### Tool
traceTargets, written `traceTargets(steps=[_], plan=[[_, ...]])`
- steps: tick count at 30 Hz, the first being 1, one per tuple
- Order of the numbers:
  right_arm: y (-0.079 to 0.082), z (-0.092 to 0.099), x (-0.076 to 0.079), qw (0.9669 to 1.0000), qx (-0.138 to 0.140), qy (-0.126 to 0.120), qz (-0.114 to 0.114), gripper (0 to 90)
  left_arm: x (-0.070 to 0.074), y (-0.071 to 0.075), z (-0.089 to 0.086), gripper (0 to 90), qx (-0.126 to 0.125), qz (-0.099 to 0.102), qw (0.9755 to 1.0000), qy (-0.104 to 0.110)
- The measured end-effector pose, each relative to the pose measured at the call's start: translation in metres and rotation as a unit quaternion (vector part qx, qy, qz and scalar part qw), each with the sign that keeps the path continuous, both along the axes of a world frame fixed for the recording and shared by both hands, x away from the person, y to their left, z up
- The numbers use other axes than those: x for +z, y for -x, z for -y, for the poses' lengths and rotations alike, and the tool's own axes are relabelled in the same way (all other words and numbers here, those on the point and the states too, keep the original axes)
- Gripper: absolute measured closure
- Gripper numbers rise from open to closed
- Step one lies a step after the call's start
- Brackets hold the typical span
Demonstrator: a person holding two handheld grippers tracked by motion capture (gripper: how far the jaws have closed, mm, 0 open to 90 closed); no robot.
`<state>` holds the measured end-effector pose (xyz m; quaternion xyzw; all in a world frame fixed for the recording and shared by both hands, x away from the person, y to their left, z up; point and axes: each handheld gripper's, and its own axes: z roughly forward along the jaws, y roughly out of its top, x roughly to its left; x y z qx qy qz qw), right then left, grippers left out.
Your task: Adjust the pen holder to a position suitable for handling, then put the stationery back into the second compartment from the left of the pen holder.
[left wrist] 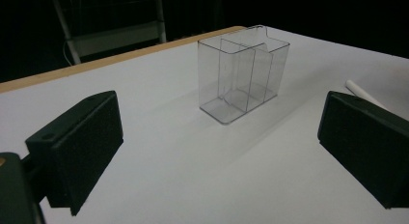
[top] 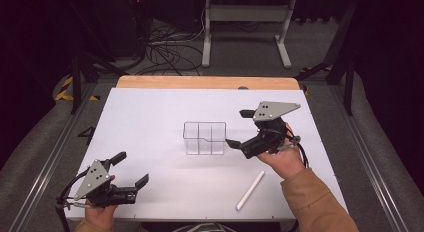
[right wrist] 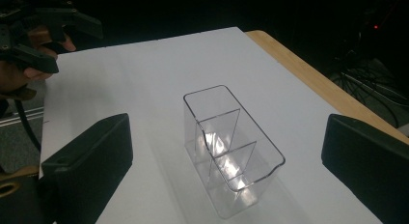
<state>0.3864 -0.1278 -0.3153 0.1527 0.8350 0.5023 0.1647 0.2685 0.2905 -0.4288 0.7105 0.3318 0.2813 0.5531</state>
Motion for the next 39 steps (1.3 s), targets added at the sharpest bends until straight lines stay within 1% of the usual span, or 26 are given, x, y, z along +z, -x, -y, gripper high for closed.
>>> traceTargets(steps=[4,7,9,11,13,18,19,21,23,26,27,29,31,32,33,35,36,39], plan=[[0.005,0.008,0.000,0.9999,-0.001,-0.009,0.006,4.3,0.000,0.000,0.001,2.8,-0.002,-0.001,1.0000,0.001],[0.009,0.015,-0.002,0.9997,-0.005,-0.024,0.007,4.2,0.000,-0.001,0.002,2.8,-0.002,-0.002,1.0000,0.001],[0.012,0.022,-0.004,0.9991,-0.011,-0.039,0.009,3.8,0.001,-0.001,0.003,2.8,-0.005,-0.006,1.0000,0.004],[0.015,0.030,-0.008,0.9981,-0.019,-0.057,0.014,2.9,0.002,-0.002,0.004,2.8,-0.008,-0.008,0.9999,0.008],[0.019,0.040,-0.011,0.9969,-0.032,-0.068,0.024,2.6,0.004,-0.003,0.006,2.7,-0.010,-0.009,0.9999,0.003],[0.034,0.064,-0.026,0.9926,-0.056,-0.100,0.042,2.7,0.009,-0.005,0.014,2.0,-0.015,-0.013,0.9998,0.001],[0.036,0.068,-0.029,0.9921,-0.060,-0.102,0.043,2.7,0.010,-0.005,0.015,2.0,-0.016,-0.015,0.9997,-0.002],[0.041,0.076,-0.037,0.9906,-0.072,-0.107,0.046,3.1,0.013,-0.006,0.019,2.0,-0.023,-0.019,0.9995,0.001],[0.043,0.084,-0.044,0.9896,-0.088,-0.105,0.044,3.4,0.015,-0.006,0.024,2.0,-0.030,-0.023,0.9993,-0.003],[0.043,0.094,-0.055,0.9869,-0.112,-0.105,0.049,4.3,0.018,-0.008,0.036,2.0,-0.039,-0.030,0.9988,-0.009],[0.042,0.097,-0.058,0.9860,-0.120,-0.108,0.044,4.3,0.020,-0.009,0.041,2.0,-0.041,-0.034,0.9985,-0.010],[0.040,0.101,-0.064,0.9839,-0.133,-0.113,0.039,4.7,0.023,-0.012,0.052,2.0,-0.056,-0.038,0.9977,-0.005],[0.038,0.103,-0.069,0.9835,-0.140,-0.109,0.036,4.9,0.026,-0.015,0.064,2.0,-0.070,-0.040,0.9967,-0.009],[0.037,0.104,-0.070,0.9833,-0.142,-0.110,0.033,5.0,0.027,-0.016,0.071,2.0,-0.077,-0.044,0.9960,-0.006],[0.036,0.105,-0.071,0.9832,-0.143,-0.109,0.031,5.3,0.028,-0.018,0.078,2.0,-0.084,-0.046,0.9954,-0.013],[0.036,0.107,-0.073,0.9828,-0.146,-0.108,0.034,5.4,0.030,-0.022,0.092,2.0,-0.095,-0.052,0.9939,-0.021],[0.036,0.108,-0.073,0.9825,-0.149,-0.105,0.036,5.4,0.031,-0.024,0.097,2.0,-0.099,-0.053,0.9934,-0.023],[0.035,0.111,-0.075,0.9822,-0.150,-0.108,0.034,5.5,0.033,-0.028,0.115,2.0,-0.113,-0.063,0.9913,-0.028]])
